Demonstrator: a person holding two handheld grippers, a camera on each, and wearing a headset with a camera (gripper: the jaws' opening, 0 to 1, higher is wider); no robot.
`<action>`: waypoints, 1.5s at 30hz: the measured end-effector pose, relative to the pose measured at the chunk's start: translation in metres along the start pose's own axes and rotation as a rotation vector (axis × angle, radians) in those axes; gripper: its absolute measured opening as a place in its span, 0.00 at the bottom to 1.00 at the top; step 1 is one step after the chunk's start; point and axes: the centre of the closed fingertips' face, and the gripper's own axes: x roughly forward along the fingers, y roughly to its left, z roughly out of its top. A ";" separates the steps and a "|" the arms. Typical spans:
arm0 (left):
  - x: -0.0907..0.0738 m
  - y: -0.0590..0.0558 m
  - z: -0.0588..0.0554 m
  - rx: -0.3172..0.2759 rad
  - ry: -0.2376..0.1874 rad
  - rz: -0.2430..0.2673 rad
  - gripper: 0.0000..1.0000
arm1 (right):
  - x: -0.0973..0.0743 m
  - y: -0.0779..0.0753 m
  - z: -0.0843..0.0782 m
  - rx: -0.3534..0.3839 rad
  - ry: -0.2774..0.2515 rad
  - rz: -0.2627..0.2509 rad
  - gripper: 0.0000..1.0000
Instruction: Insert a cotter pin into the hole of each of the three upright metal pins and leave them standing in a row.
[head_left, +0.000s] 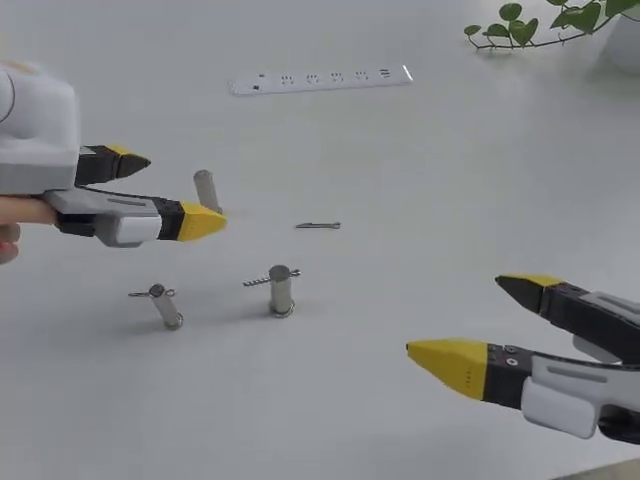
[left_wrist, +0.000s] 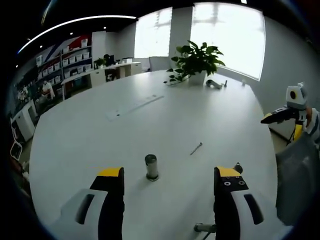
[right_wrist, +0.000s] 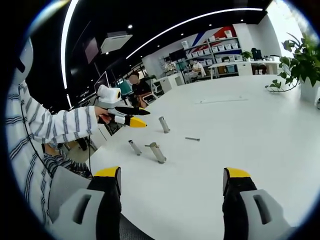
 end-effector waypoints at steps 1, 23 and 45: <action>0.004 0.002 -0.001 0.010 0.010 0.000 0.70 | 0.000 0.000 0.000 0.001 -0.001 -0.003 0.81; 0.056 0.025 -0.024 0.036 0.119 0.019 0.42 | 0.003 0.002 -0.014 0.043 0.018 -0.019 0.80; 0.068 0.034 -0.020 0.036 0.101 0.084 0.12 | -0.001 -0.003 -0.016 0.077 0.001 -0.044 0.81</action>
